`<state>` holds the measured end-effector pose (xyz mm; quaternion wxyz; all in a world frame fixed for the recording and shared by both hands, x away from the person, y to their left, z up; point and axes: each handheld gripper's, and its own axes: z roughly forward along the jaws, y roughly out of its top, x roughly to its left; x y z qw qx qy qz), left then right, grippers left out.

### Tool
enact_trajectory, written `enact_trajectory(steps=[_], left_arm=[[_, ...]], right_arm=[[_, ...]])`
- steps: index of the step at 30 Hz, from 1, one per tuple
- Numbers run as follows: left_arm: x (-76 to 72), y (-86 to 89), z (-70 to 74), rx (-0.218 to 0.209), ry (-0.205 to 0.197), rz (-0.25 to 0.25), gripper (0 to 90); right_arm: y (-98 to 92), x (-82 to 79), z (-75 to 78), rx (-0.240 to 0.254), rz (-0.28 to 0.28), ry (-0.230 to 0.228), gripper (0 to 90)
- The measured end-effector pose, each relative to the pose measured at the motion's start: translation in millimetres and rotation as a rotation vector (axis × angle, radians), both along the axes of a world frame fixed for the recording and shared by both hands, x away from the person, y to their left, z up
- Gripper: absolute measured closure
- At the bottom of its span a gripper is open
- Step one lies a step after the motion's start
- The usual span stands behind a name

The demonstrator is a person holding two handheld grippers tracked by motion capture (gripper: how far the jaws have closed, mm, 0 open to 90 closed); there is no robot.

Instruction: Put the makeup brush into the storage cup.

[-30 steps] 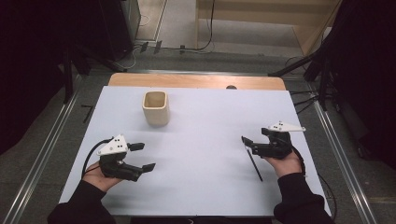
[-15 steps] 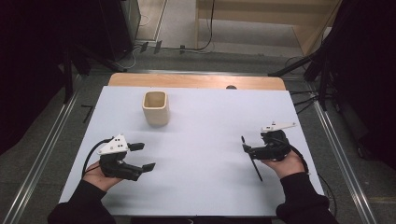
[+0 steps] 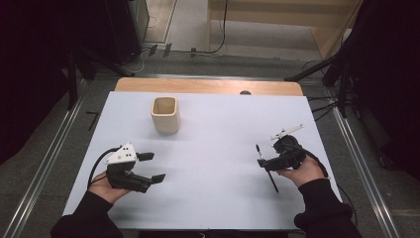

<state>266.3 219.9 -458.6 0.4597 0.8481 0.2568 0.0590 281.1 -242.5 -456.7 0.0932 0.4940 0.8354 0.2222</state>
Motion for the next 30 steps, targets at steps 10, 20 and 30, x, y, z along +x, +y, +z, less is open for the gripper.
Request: enact_trajectory(steps=[10,20,30], left_arm=[[0.9,0.0,-0.9,0.010,0.005,0.000,16.1],[1.2,-0.3,-1.2,0.008,0.006,0.003,16.0],[1.2,-0.4,-1.2,0.009,0.006,0.004,16.0]], right_arm=[[5.3,4.4,2.3,-0.044,0.005,0.070,19.5],[7.0,6.7,4.5,-0.104,0.011,0.150,22.9],[15.5,13.5,-3.0,-0.137,-0.042,0.256,28.4]])
